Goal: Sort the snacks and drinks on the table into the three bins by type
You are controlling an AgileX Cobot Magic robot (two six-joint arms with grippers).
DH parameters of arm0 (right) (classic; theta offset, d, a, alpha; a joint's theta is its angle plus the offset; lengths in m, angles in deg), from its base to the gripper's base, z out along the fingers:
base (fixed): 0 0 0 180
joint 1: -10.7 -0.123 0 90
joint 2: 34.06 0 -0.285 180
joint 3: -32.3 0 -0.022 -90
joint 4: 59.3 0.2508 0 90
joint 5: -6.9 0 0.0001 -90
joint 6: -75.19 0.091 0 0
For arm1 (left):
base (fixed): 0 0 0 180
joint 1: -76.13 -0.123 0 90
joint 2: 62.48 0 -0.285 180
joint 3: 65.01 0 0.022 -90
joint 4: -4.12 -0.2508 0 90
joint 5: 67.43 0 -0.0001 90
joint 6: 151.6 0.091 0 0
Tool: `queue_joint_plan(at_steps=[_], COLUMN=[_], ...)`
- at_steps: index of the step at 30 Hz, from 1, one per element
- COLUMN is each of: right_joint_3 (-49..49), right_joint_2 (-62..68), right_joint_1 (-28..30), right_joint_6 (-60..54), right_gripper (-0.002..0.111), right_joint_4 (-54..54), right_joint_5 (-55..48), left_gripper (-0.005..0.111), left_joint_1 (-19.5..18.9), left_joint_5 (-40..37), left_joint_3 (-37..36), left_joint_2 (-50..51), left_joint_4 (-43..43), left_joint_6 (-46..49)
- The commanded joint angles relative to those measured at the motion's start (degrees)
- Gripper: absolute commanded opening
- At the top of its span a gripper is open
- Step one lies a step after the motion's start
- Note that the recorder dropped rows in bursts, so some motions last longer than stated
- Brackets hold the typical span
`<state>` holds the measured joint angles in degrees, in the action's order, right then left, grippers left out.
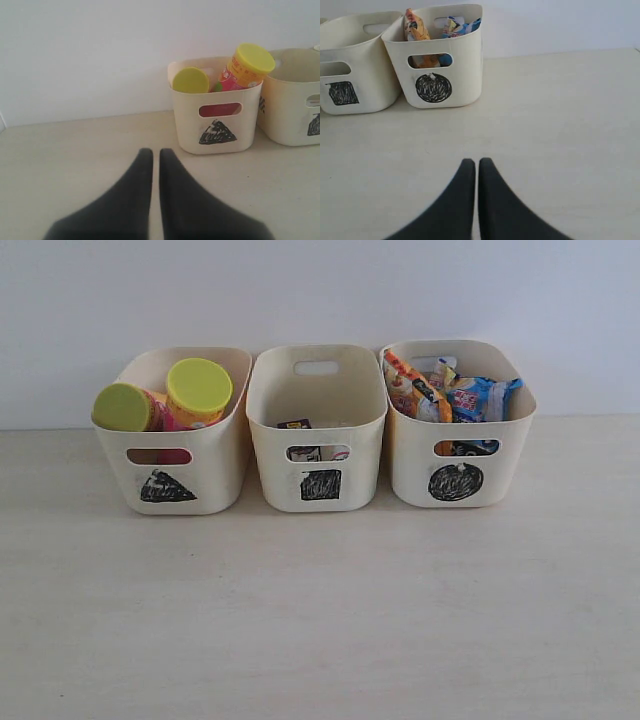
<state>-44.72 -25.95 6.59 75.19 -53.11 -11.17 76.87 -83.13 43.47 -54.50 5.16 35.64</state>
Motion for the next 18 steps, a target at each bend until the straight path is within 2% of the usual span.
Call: queue_joint_plan(at_steps=[1,6,18], right_joint_3=[-0.20,-0.20,-0.20], right_joint_2=[-0.32,-0.32,-0.32], right_joint_1=[0.11,0.11,0.11], right_joint_6=[0.00,0.00,0.00], right_gripper=[0.000,0.000,0.000], right_joint_4=[-0.40,-0.40,-0.40], right_joint_5=[0.22,0.22,0.22], left_gripper=[0.004,0.004,0.004], left_joint_1=[-0.15,-0.15,-0.15], left_joint_5=[4.39,7.20,2.57], left_joint_3=[-3.18,-5.70,-5.70], left_joint_2=[-0.19,-0.19,-0.19], left_joint_4=[0.76,0.86,0.86], left_joint_6=[-0.21,-3.72,-4.83])
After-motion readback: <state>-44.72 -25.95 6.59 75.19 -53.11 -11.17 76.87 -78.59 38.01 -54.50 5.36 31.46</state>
